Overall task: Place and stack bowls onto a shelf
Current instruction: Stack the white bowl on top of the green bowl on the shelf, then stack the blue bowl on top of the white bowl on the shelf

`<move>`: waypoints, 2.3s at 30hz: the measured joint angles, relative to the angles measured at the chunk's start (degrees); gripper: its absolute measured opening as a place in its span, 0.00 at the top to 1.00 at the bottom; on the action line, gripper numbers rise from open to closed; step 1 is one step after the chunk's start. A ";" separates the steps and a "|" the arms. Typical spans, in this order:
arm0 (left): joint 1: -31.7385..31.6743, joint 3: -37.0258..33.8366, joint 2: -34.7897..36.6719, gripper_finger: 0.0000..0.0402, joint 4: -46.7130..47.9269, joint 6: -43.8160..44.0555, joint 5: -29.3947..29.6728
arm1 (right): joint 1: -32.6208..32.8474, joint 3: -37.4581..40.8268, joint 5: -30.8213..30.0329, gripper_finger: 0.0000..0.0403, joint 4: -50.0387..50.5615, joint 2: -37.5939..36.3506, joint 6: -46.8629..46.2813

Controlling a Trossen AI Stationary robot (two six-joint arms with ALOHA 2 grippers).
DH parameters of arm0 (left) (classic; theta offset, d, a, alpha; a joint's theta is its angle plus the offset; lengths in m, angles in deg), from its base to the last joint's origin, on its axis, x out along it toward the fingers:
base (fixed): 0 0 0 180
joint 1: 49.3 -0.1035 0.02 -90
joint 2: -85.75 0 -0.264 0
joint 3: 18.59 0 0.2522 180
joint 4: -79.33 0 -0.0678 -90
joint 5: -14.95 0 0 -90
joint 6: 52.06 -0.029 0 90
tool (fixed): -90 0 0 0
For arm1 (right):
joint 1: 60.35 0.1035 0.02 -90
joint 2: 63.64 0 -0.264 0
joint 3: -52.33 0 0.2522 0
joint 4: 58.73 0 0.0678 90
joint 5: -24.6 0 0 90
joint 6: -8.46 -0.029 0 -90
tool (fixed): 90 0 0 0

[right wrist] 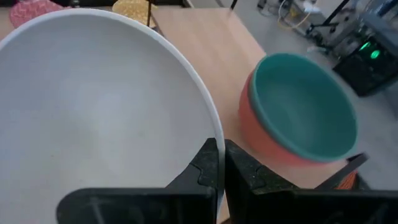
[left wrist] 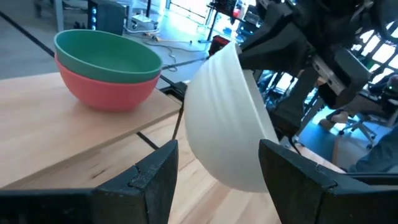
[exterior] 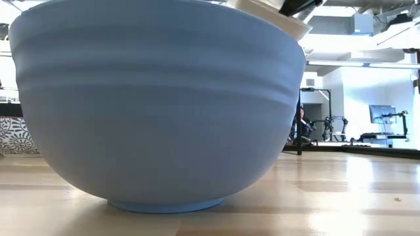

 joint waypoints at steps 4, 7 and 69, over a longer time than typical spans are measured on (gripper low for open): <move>-0.37 0.00 0.00 0.53 -0.01 0.62 0.01 | -1.22 0.00 0.19 0.93 -4.85 -0.04 5.11; -0.35 0.00 0.00 0.60 -0.16 1.38 0.50 | -2.07 -0.03 1.83 0.93 -7.11 -0.04 7.69; -14.32 0.00 10.62 0.66 31.72 5.02 -21.62 | -47.96 -26.84 42.71 0.52 12.08 16.43 3.10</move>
